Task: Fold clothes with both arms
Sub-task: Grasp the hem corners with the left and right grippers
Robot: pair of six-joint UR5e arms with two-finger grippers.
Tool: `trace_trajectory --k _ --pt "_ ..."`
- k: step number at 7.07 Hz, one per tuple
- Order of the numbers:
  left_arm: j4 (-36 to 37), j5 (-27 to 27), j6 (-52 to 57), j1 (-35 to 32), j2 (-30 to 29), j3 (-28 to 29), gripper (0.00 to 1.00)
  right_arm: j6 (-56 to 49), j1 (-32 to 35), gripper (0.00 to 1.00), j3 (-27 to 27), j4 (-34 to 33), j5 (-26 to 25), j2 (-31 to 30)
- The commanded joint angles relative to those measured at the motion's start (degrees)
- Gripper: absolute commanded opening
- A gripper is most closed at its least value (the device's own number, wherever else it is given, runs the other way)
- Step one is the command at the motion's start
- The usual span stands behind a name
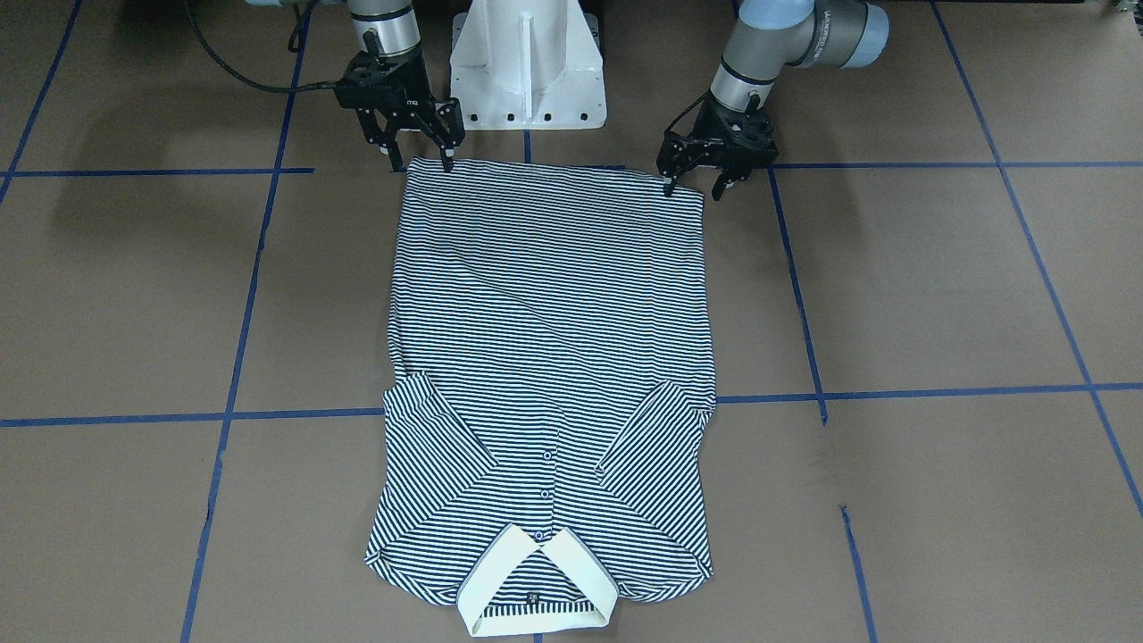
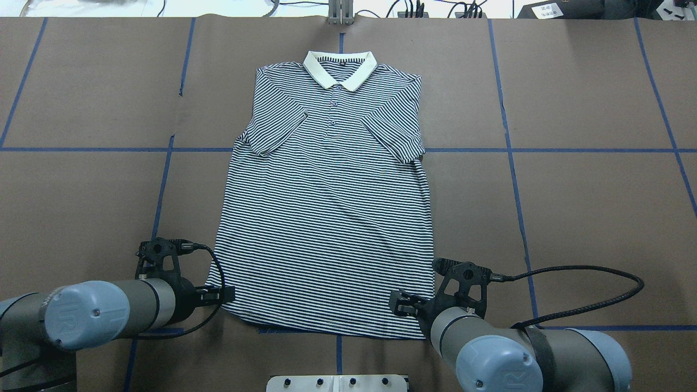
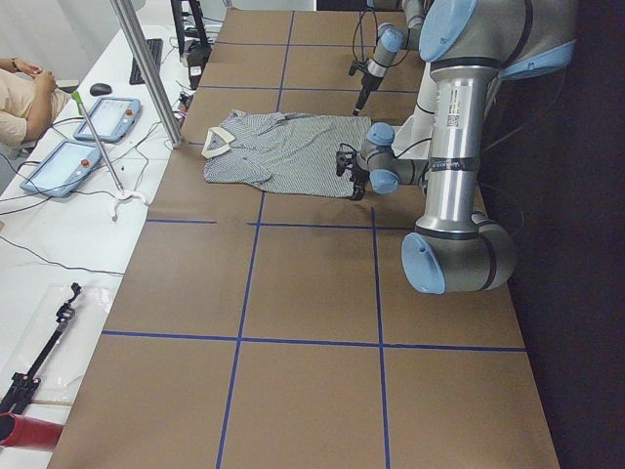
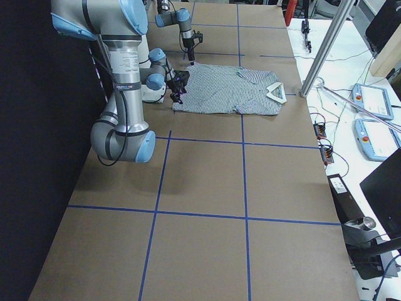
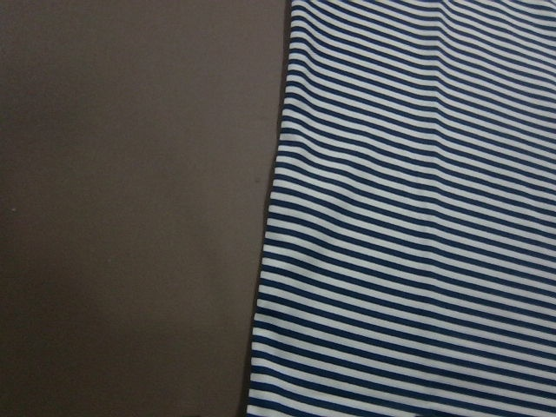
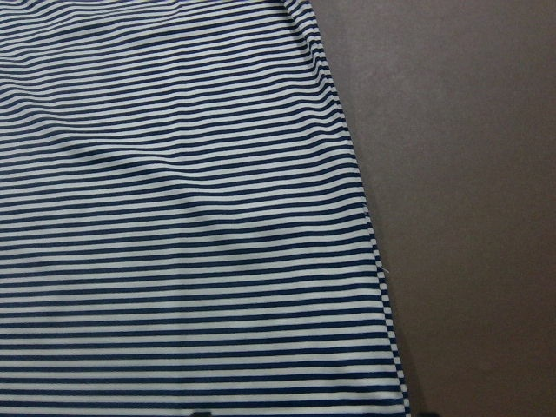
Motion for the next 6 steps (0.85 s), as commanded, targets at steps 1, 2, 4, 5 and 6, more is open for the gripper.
trace_trajectory --k 1,2,4,5,6 --pt "-0.1 -0.1 -0.6 0.8 -0.4 0.2 0.66 0.0 -0.1 0.83 0.0 0.0 0.0 0.0" --pt "-0.1 -0.1 -1.5 0.9 -0.6 0.2 0.47 0.0 -0.2 0.83 -0.1 0.0 0.0 0.0" --pt "0.0 -0.1 -1.5 0.9 -0.6 0.0 0.00 0.0 -0.2 0.83 -0.4 0.1 0.0 -0.1" --pt "-0.1 0.0 -1.5 0.9 -0.6 -0.3 0.00 0.0 -0.5 0.83 -1.0 0.1 0.0 -0.1" --pt "-0.1 -0.1 -1.5 0.9 -0.9 -0.3 0.00 0.3 -1.5 0.82 -2.2 0.1 -0.3 -0.1"
